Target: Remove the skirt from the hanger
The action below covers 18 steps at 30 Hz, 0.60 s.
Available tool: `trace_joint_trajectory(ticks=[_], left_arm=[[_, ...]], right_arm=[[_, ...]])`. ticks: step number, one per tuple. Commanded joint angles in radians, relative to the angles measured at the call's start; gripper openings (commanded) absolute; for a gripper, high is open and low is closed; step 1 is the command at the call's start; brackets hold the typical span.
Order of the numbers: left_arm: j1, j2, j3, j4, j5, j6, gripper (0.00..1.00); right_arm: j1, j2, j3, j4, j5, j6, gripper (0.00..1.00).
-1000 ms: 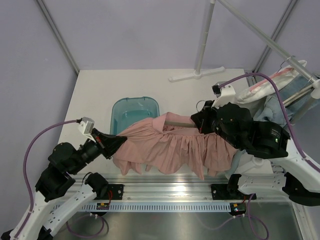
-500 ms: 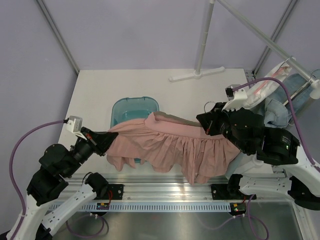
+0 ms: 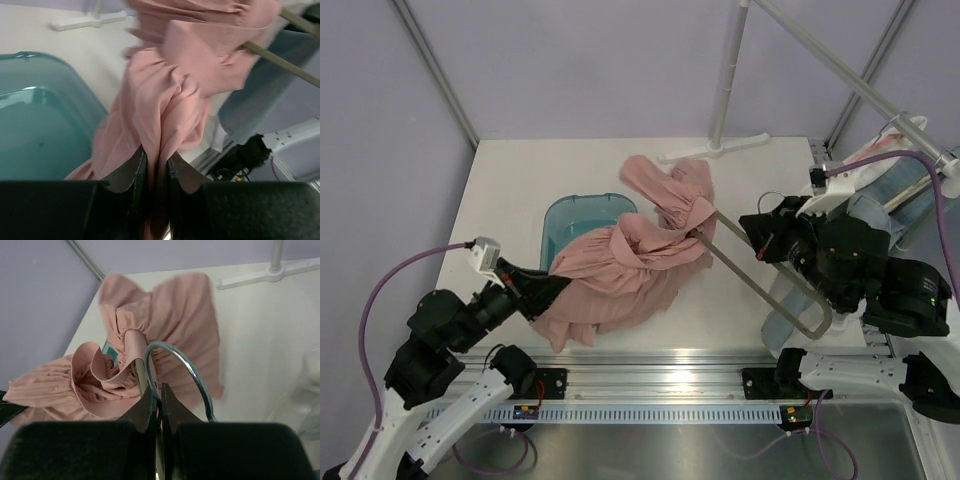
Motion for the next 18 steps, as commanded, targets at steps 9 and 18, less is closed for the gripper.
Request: trace_joint_trajectory(ticks=[9, 18], left_arm=[[0.001, 0.306, -0.050, 0.363, 0.528, -0.091, 0.18], [0.002, 0.344, -0.093, 0.441, 0.417, -0.071, 0.99]], right_arm=[[-0.006, 0.168, -0.057, 0.111, -0.153, -0.010, 0.00], [-0.004, 0.144, 0.008, -0.029, -0.319, 0.057, 0.00]])
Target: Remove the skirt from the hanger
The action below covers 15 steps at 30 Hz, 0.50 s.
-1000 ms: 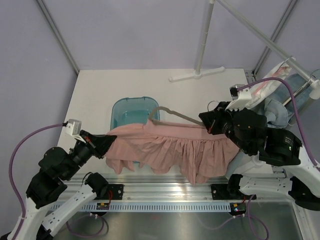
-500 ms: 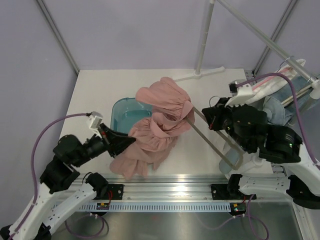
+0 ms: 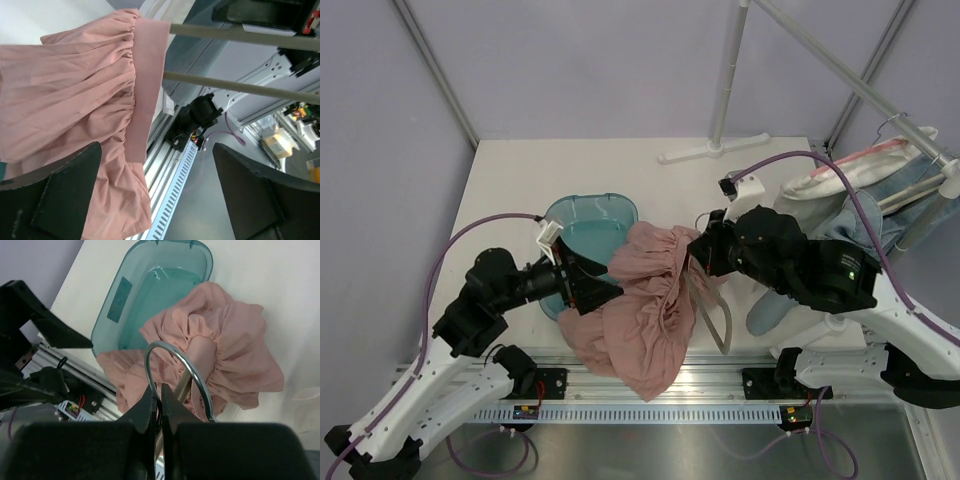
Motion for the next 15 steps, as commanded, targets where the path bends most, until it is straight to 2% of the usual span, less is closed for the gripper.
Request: trace_joint_trajectory(ticks=[1, 4, 8, 15], left_arm=[[0.000, 0.036, -0.017, 0.141, -0.001, 0.004, 0.99], [0.002, 0.091, 0.007, 0.181, 0.020, 0.072, 0.99], [0.002, 0.215, 0.079, 0.146, 0.063, 0.196, 0.99], [-0.001, 0.226, 0.020, 0.202, 0.037, 0.232, 0.99]], right_arm=[[-0.004, -0.081, 0.014, -0.011, -0.085, 0.036, 0.00], [-0.004, -0.129, -0.018, -0.003, -0.140, 0.046, 0.00], [-0.002, -0.161, -0.007, -0.006, -0.183, 0.056, 0.00], [-0.002, -0.212, 0.034, 0.033, -0.256, 0.063, 0.00]])
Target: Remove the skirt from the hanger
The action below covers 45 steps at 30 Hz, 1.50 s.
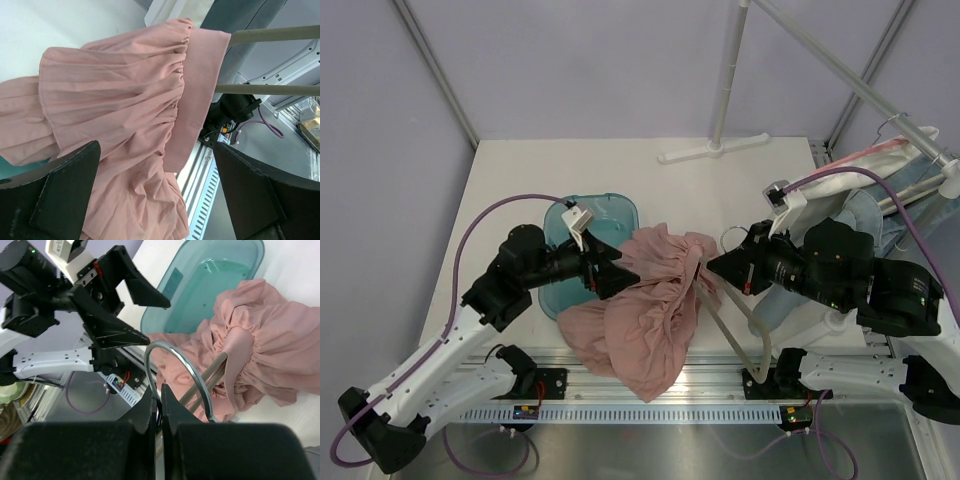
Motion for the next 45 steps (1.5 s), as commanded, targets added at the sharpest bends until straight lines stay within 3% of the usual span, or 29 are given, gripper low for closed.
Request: trace_joint_trajectory(ticks=[1, 10, 17, 26, 28, 29, 30, 32, 36, 45], left_arm=[[-0.012, 0.010, -0.025, 0.104, 0.023, 0.046, 0.99], [-0.168, 0.293, 0.008, 0.146, -0.109, 0.075, 0.99], [-0.239, 0.384, -0.004, 0.218, -0.176, 0.084, 0.99], [-0.296, 0.563, 0.004, 0.430, -0.051, 0.030, 0.99], [-0.297, 0.600, 0.004, 0.501, 0.021, 0.009, 0.83], [-0.297, 0.611, 0.005, 0.515, 0.038, 0.003, 0.65], [-0.297, 0.631, 0.013, 0.513, 0.044, -0.002, 0.32], [-0.294, 0.648, 0.056, 0.467, 0.035, 0.003, 0.00], [-0.249, 0.668, 0.161, 0.231, -0.136, 0.020, 0.00], [-0.029, 0.545, 0.482, -0.081, -0.336, 0.121, 0.00]], right_arm=[[-0.004, -0.014, 0.054, 0.076, -0.063, 0.008, 0.00], [-0.004, -0.021, 0.100, 0.081, -0.084, 0.014, 0.00], [-0.004, -0.075, 0.108, 0.099, -0.118, 0.028, 0.00], [-0.004, -0.113, 0.091, 0.110, -0.104, 0.044, 0.00], [-0.002, -0.120, 0.094, 0.102, -0.096, 0.044, 0.00], [-0.004, -0.123, 0.100, 0.098, -0.095, 0.044, 0.00], [-0.004, -0.124, 0.105, 0.087, -0.087, 0.047, 0.00], [-0.004, -0.129, 0.112, 0.078, -0.084, 0.047, 0.00], [-0.004, -0.141, 0.118, 0.059, -0.090, 0.058, 0.00], [-0.004, -0.202, 0.092, 0.032, -0.125, 0.095, 0.00]])
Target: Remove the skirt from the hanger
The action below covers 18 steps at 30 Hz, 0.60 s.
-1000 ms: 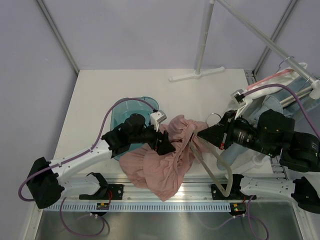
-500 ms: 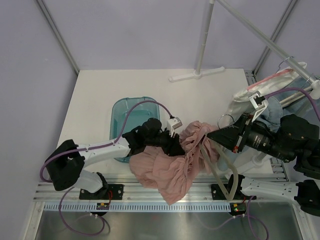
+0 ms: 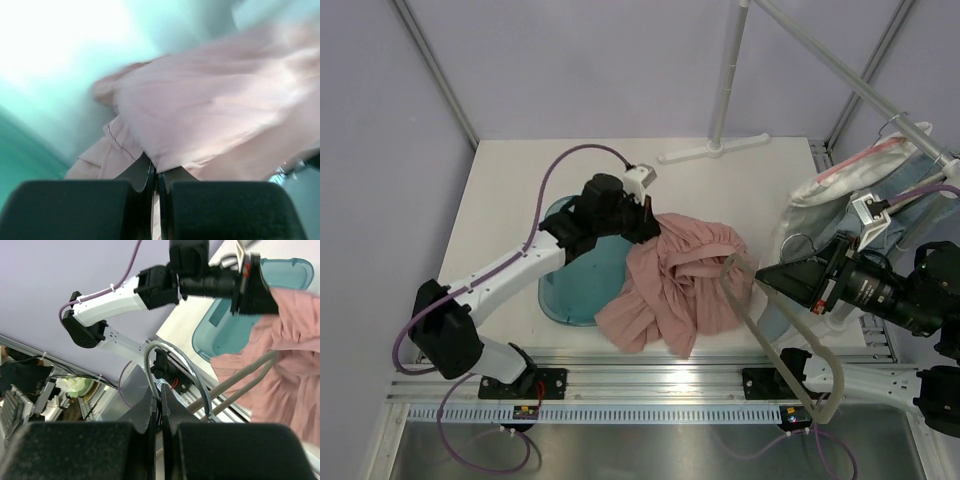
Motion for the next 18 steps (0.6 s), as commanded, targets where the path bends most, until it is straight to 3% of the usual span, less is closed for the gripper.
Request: trace_joint_trajectory(ticks=[1, 6, 10, 18], left_arm=[[0.081, -0.109, 0.188, -0.144, -0.151, 0.092, 0.00], [0.193, -0.177, 0.370, -0.270, -0.163, 0.140, 0.00], [0.209, -0.192, 0.554, -0.368, -0.151, 0.180, 0.00], [0.212, -0.266, 0.636, -0.463, -0.194, 0.212, 0.00]], right_arm=[[-0.004, -0.032, 0.016, 0.027, -0.019, 0.029, 0.00], [-0.004, -0.117, -0.069, 0.047, -0.012, 0.054, 0.00], [-0.004, -0.151, -0.113, 0.036, 0.027, 0.058, 0.00], [-0.004, -0.128, -0.139, 0.033, 0.050, 0.046, 0.00]])
